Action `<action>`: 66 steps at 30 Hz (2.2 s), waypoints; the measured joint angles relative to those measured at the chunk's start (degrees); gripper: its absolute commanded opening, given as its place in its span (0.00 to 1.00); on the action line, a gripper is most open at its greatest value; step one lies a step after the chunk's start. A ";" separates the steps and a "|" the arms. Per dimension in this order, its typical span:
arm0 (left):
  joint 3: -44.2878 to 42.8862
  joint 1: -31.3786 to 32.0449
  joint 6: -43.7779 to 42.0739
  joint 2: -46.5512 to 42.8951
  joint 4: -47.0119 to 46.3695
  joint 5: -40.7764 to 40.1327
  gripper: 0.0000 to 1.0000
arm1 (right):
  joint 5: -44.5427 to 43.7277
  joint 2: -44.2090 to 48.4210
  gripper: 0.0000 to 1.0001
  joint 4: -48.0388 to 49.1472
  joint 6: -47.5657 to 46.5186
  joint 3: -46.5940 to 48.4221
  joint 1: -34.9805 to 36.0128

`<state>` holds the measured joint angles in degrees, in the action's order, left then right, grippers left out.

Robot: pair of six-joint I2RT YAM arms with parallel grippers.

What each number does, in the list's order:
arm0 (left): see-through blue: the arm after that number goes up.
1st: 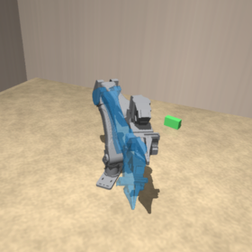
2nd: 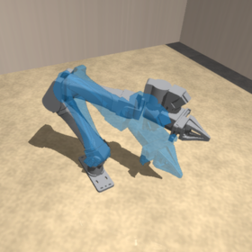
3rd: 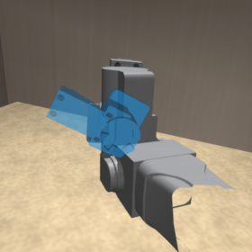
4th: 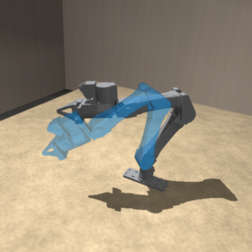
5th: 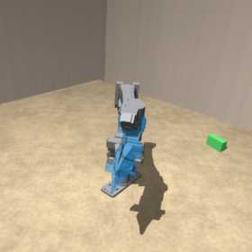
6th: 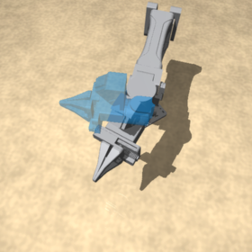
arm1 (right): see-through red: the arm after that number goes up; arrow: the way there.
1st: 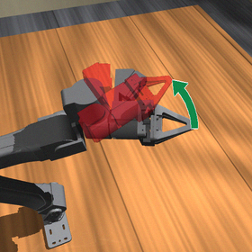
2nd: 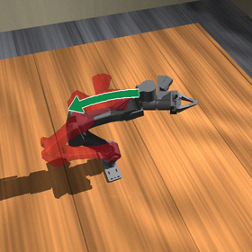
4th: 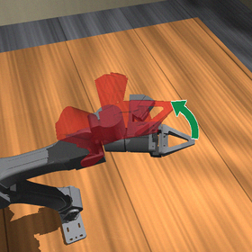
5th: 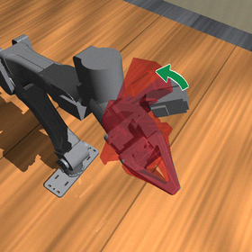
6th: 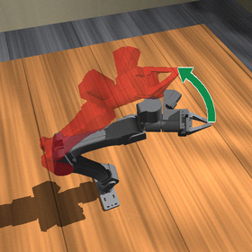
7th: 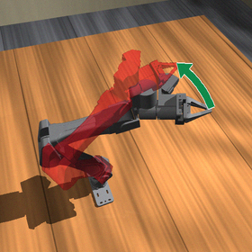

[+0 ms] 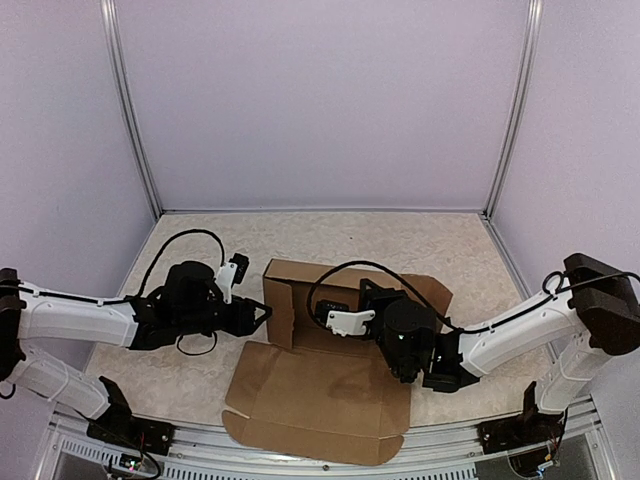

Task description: Fold the paper box

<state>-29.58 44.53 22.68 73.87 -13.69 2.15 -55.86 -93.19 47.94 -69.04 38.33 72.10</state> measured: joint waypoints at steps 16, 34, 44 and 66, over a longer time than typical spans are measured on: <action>-3.69 5.68 -1.53 6.36 -2.12 -16.76 0.60 | -1.29 0.00 0.00 -7.69 6.71 3.50 0.20; -7.45 7.58 -7.13 15.06 -10.12 -25.35 0.35 | -0.74 2.23 0.00 -20.57 18.51 6.95 0.61; -8.96 6.88 -8.48 16.35 -9.92 -26.45 0.00 | -1.88 1.53 0.00 -28.55 24.15 11.30 0.63; -18.71 5.16 -14.01 20.39 -7.52 -17.55 0.00 | 21.77 14.62 0.95 -54.97 47.69 21.29 0.92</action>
<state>-48.29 49.69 8.67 94.26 -21.21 -15.40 -34.09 -78.56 -7.03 -21.34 59.61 73.01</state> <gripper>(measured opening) 0.017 0.925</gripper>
